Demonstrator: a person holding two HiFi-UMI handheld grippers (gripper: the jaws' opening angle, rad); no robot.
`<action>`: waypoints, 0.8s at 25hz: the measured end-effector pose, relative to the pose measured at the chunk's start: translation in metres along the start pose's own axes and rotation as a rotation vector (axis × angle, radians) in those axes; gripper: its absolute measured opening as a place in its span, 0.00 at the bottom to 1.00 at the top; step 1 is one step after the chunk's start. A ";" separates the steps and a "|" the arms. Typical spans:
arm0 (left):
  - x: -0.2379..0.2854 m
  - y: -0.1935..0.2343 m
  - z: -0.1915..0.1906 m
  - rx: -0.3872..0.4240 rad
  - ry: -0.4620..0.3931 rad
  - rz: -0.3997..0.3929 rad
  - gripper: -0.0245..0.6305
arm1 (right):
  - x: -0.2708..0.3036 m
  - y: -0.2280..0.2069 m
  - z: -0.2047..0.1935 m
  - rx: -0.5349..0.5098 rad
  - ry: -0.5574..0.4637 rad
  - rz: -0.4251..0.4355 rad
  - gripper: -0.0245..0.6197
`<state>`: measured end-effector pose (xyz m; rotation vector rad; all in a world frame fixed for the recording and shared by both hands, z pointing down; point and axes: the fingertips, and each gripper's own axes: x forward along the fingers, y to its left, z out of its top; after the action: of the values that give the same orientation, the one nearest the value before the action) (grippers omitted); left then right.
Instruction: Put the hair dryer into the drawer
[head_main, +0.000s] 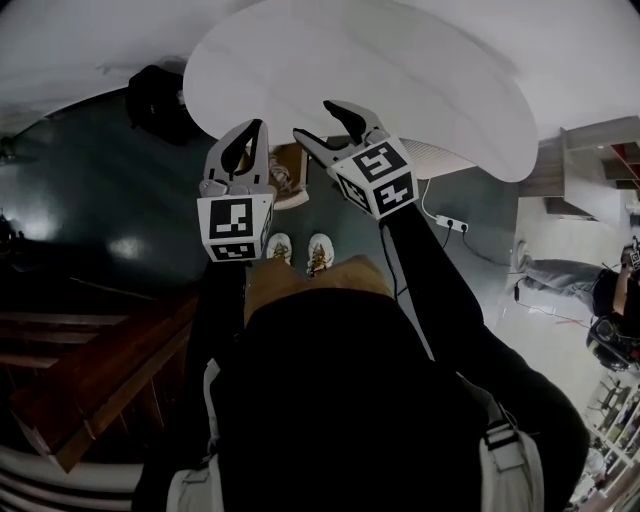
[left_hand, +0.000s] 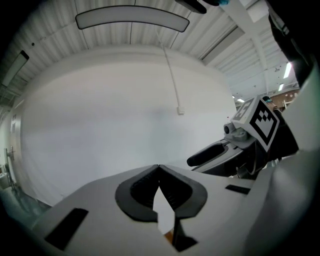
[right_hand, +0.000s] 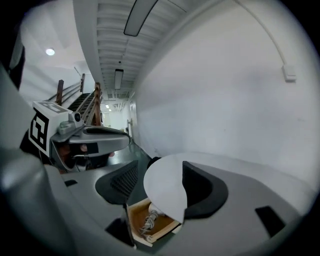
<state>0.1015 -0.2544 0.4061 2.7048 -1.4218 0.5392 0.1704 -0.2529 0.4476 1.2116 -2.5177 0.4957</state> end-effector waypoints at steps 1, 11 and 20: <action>0.000 -0.002 0.005 0.004 -0.014 -0.004 0.06 | -0.006 -0.002 0.006 -0.011 -0.023 -0.010 0.49; 0.007 -0.008 0.050 0.021 -0.105 -0.031 0.06 | -0.055 -0.026 0.058 -0.055 -0.197 -0.106 0.49; 0.008 -0.002 0.071 0.028 -0.149 -0.014 0.06 | -0.080 -0.051 0.084 -0.081 -0.377 -0.296 0.49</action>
<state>0.1277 -0.2734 0.3428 2.8282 -1.4360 0.3667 0.2490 -0.2639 0.3490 1.7448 -2.5499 0.0975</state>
